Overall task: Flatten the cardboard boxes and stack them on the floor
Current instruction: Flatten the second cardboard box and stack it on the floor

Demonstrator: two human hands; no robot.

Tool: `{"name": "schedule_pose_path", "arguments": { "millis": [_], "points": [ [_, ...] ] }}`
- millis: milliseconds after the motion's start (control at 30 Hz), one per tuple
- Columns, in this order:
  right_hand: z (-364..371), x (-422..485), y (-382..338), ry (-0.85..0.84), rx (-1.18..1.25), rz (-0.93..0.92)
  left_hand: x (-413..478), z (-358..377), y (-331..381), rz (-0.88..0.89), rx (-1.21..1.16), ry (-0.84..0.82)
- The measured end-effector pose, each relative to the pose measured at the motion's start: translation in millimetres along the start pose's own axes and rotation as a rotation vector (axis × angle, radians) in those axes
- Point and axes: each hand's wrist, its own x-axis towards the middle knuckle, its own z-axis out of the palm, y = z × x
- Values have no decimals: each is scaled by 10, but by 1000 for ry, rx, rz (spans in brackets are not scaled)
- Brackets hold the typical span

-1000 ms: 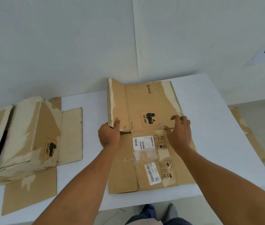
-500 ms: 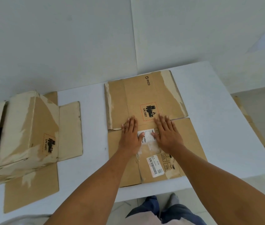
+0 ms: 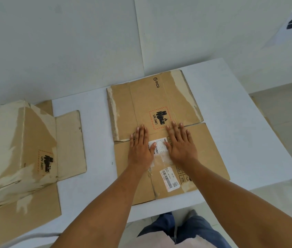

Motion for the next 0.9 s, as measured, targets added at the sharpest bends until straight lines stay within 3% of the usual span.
{"name": "schedule_pose_path", "arguments": {
  "millis": [200,633,900],
  "points": [
    [67,-348,-96,31,33,-79,-244,-26,200,-45,-183,58],
    [111,-504,12,47,-33,-127,-402,87,228,-45,-72,63],
    [-168,73,131,73,-25,-113,-29,-84,38,-65,-53,81]
  ]
}}
